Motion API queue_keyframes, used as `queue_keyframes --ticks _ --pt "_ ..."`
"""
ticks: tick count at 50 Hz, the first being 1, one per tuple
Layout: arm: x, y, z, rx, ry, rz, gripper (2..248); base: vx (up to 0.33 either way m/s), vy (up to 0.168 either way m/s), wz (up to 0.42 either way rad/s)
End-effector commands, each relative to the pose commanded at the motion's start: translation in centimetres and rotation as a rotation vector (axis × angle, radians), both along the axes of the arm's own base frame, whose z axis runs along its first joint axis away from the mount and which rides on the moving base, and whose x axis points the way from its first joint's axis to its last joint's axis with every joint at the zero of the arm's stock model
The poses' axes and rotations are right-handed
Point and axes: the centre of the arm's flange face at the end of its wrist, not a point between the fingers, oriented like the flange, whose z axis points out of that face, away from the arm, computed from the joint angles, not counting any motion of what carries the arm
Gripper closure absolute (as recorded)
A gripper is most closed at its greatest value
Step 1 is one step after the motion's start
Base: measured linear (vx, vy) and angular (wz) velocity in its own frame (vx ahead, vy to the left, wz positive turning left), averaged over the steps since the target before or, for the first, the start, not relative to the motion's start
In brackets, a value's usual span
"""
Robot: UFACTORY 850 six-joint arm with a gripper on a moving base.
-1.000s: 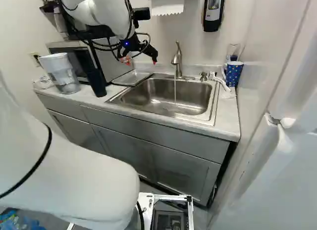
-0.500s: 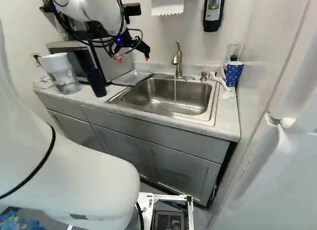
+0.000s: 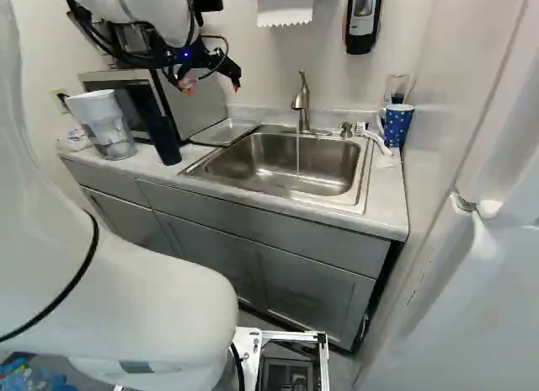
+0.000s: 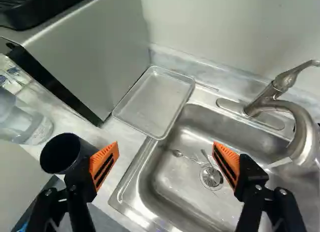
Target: Rinse the cup and place it in the tray
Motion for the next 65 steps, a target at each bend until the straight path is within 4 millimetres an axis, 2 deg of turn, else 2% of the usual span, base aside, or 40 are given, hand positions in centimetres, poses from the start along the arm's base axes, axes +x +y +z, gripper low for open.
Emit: queue_keyframes --ticks 5,65 --pt "0.0 0.7 0.6 0.002 -0.011 0.015 3 0.0 0.0 0.0" --pt "2.3 9.8 0.8 0.0 0.001 0.199 3 0.0 0.0 0.0"
